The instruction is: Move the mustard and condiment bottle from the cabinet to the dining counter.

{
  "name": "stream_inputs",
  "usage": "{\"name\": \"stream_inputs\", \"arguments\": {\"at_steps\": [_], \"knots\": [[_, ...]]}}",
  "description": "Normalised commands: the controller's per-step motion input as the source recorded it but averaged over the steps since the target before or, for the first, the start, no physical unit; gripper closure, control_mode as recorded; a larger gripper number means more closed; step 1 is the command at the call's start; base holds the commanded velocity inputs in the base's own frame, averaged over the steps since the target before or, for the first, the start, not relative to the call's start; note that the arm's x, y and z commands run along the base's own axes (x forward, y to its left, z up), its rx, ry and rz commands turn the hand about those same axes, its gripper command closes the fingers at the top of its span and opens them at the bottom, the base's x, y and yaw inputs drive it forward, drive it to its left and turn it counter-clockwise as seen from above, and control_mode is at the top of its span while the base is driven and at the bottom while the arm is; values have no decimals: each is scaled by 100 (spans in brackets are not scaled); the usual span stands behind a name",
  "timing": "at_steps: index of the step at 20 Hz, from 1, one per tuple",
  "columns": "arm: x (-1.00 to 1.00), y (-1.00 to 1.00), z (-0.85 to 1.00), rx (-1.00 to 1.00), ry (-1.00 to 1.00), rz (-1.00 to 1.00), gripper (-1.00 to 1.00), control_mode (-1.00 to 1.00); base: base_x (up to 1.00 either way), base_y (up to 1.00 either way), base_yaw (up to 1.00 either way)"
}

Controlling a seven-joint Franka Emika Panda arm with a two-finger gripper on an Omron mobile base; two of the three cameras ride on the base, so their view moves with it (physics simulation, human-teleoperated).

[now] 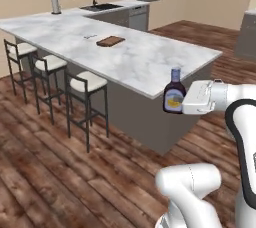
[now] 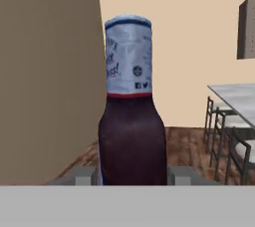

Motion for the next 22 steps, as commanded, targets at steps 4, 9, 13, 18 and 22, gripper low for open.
{"name": "stream_inputs", "arguments": {"at_steps": [4, 9, 13, 18, 22], "knots": [[0, 0, 0, 0, 0, 0, 100, 100, 36, 93, -36], [0, 0, 0, 0, 0, 0, 100, 100, 35, 91, -36], [0, 0, 0, 0, 0, 0, 100, 100, 35, 87, -37], [0, 0, 0, 0, 0, 0, 100, 100, 36, 87, -37], [0, 0, 0, 0, 0, 0, 100, 100, 37, 92, -37]]}}
